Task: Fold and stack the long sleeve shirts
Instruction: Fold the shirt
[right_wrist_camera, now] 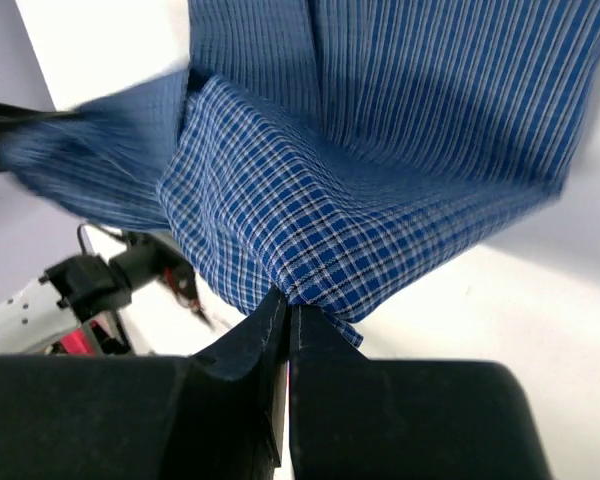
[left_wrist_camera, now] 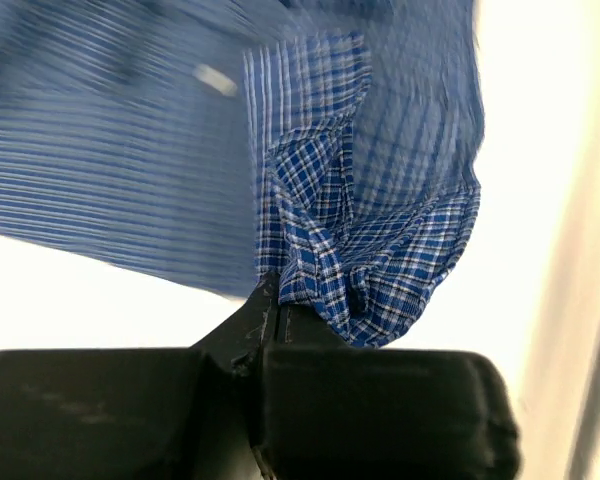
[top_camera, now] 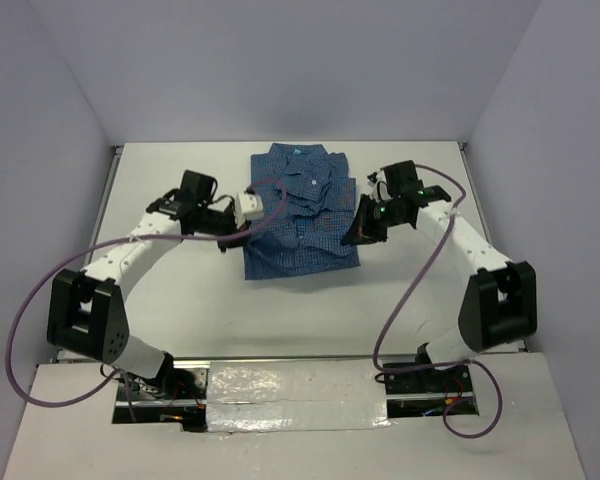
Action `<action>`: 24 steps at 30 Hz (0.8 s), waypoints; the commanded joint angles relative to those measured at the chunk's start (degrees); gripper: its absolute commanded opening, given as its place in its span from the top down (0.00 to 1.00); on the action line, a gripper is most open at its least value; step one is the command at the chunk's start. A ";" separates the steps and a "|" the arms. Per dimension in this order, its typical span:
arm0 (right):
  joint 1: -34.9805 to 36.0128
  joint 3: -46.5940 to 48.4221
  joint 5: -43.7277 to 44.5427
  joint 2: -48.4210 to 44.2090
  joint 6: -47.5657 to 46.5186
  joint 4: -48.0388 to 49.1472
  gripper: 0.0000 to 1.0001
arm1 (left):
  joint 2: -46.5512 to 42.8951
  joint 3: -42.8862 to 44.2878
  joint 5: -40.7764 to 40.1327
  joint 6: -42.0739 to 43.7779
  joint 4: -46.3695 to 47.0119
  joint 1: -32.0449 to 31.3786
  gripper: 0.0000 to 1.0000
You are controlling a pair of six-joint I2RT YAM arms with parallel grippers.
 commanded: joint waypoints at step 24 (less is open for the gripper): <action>-8.09 34.17 -1.76 34.27 -0.68 -0.13 1.00 | 32.95 34.68 -0.87 -11.61 9.85 6.67 0.99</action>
